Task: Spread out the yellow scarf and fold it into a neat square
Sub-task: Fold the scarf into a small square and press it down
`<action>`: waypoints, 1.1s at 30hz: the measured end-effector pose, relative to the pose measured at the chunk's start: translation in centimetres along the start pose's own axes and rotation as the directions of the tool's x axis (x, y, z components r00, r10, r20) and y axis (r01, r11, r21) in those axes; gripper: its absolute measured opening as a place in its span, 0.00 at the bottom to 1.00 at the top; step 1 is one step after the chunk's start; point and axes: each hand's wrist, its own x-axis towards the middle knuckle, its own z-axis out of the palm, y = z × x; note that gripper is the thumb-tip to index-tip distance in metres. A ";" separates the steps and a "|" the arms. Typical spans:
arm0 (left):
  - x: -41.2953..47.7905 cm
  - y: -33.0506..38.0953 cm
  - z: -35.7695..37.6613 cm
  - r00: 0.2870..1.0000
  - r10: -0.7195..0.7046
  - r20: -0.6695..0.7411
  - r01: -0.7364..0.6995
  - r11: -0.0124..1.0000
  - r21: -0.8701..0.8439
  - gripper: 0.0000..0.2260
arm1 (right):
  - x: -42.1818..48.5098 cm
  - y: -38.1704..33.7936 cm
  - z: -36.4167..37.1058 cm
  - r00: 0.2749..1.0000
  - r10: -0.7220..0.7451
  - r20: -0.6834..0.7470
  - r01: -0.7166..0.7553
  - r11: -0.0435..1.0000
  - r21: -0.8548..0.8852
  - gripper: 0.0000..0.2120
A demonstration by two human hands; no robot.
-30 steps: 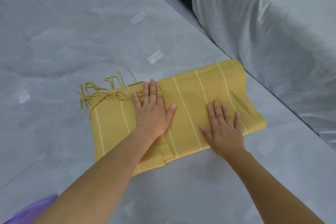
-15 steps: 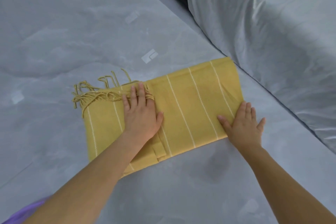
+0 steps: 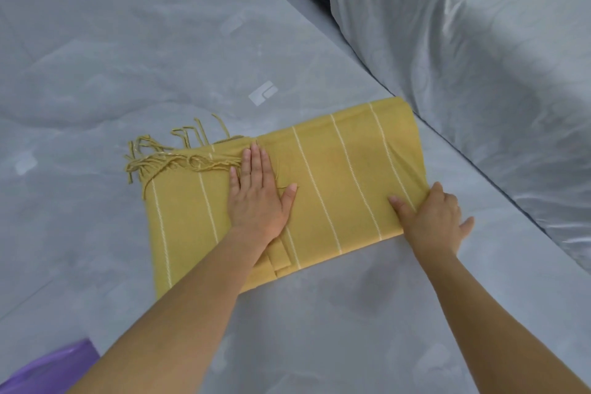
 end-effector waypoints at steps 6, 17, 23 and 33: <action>-0.6 -0.1 0.6 1.000 0.008 -0.009 -0.008 1.000 0.009 0.35 | -1.0 -1.1 -0.8 0.997 -0.049 -0.055 0.056 0.991 0.125 0.24; -4.3 -0.5 0.9 0.999 0.032 -0.010 -0.033 0.990 -0.134 0.35 | -6.3 -5.4 -4.1 0.992 -0.097 -0.081 0.126 0.748 0.652 0.17; -3.6 -3.0 0.2 0.998 0.037 -0.059 -0.043 0.995 -0.095 0.31 | -11.3 -10.0 -6.2 0.956 -0.242 -0.165 0.286 0.660 0.694 0.17; -5.4 -13.2 -3.8 0.952 -0.247 -0.179 0.137 0.870 -0.473 0.30 | -21.3 -18.0 -1.1 0.635 -0.657 -0.407 0.772 0.520 0.365 0.12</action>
